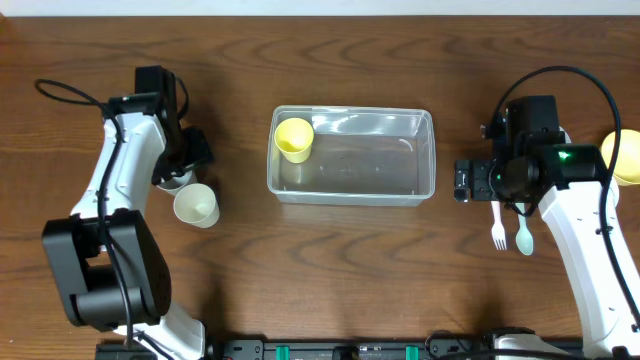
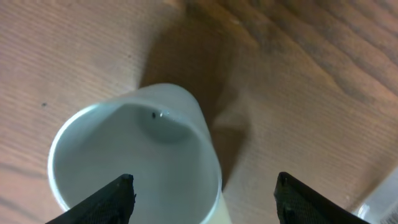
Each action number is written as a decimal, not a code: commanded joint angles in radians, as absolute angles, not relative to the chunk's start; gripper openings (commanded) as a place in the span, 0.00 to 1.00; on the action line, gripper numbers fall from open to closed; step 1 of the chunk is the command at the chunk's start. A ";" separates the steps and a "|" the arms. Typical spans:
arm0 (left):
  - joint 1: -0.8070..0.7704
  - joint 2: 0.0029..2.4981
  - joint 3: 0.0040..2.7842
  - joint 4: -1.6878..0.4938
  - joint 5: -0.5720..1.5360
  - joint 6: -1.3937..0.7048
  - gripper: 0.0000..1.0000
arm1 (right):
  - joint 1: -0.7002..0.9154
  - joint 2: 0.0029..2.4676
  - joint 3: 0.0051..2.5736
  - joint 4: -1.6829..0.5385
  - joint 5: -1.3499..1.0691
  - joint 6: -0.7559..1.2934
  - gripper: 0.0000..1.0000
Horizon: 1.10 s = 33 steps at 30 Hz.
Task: Pack container
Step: 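Return the left gripper and grasp the light grey cup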
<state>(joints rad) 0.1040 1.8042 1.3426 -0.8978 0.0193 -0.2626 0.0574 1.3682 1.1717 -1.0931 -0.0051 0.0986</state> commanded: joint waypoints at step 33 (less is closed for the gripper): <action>0.102 1.885 1.475 -0.889 0.015 -0.214 0.06 | 0.052 1.373 1.190 -1.101 0.004 0.096 0.98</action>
<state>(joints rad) 0.1040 1.9224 1.4193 -0.8680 0.0196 -0.2283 0.0574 1.3682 1.1717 -1.1000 -0.0036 0.0986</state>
